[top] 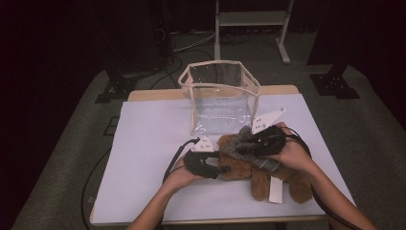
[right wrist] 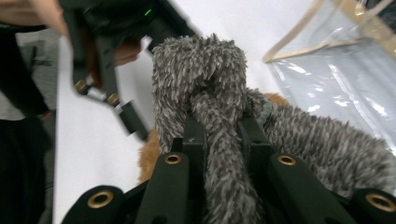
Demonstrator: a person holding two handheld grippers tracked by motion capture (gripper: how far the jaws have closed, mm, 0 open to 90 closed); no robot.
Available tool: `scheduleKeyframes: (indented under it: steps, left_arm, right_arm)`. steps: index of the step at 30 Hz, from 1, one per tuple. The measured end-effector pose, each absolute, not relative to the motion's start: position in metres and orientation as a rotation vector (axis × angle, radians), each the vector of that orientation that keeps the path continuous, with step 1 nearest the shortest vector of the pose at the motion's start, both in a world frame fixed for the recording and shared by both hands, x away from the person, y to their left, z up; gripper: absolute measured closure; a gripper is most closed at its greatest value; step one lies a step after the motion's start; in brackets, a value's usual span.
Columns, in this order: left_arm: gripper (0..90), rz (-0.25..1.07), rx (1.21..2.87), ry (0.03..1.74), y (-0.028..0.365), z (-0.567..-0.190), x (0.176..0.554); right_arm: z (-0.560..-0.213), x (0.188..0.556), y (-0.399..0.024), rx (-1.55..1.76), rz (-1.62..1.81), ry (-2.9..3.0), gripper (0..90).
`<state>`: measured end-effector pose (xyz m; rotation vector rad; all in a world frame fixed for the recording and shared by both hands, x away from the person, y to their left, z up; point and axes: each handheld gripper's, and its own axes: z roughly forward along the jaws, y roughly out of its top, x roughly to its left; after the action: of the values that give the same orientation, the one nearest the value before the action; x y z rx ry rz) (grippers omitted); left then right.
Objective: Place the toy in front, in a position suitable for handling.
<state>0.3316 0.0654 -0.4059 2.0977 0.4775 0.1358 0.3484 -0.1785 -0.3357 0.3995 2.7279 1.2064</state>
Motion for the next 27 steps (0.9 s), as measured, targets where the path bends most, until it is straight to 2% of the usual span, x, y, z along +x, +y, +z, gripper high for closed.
scheduleKeyframes:
  steps: [6,15,20,27]
  left_arm:
    - [37.3,0.141,2.115,0.428,0.059,-0.402,0.332]
    - [37.2,0.124,2.147,0.362,0.054,-0.404,0.322]
    - [30.4,0.149,2.073,0.443,0.060,-0.401,0.331]
    - [37.3,0.108,2.116,0.355,0.052,-0.407,0.322]
  right_arm:
    - [-0.334,0.344,-0.173,0.376,1.190,2.749,75.6]
    - [-0.328,0.364,-0.182,0.477,1.188,2.736,75.5]
    - [-0.337,0.357,-0.182,0.472,1.195,2.789,75.6]
    - [-0.335,0.356,-0.165,0.447,1.173,2.838,75.3]
